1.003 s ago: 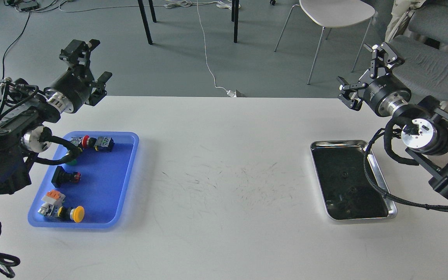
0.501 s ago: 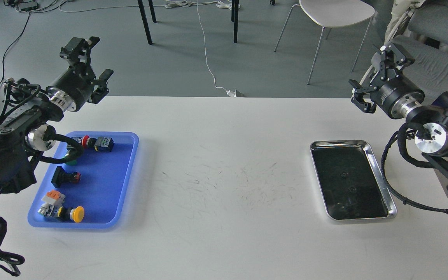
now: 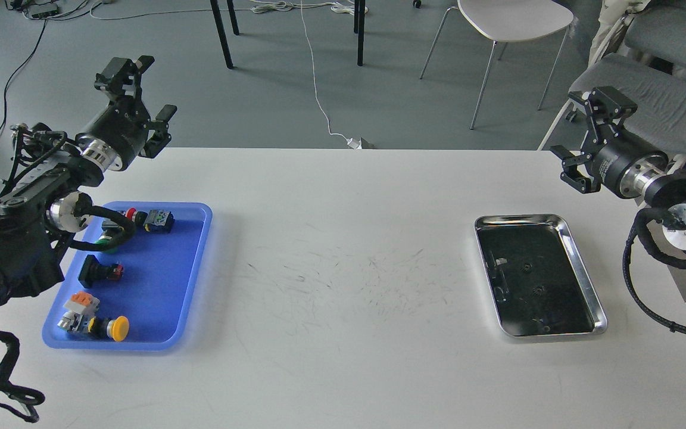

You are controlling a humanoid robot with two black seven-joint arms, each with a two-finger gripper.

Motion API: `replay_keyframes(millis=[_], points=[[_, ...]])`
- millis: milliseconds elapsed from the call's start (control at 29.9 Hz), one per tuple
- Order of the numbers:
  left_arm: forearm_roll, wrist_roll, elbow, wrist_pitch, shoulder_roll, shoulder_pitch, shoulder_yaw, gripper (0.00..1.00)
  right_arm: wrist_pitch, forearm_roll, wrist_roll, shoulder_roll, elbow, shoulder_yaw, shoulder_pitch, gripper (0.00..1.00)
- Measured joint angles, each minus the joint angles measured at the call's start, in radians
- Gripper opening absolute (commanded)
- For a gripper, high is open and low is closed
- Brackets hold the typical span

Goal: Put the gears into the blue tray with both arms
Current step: 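Move the right gripper down over the metal tray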

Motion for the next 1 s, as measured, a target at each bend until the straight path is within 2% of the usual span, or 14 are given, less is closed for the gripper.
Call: replay_keyframes(millis=[234, 535, 1003], points=[[0.000, 0.000, 0.000, 0.001, -0.009, 0.000, -0.012, 0.99, -0.024, -0.063, 0.000, -0.004, 0.014, -0.018, -0.005, 0.98], [0.000, 0.000, 0.000, 0.014, -0.021, 0.001, -0.017, 0.99, -0.017, -0.147, 0.005, -0.049, 0.067, -0.177, 0.053, 0.98], [-0.003, -0.005, 0.000, 0.024, -0.039, 0.001, -0.038, 0.99, -0.001, -0.460, 0.007, -0.136, 0.159, -0.325, 0.149, 0.98]])
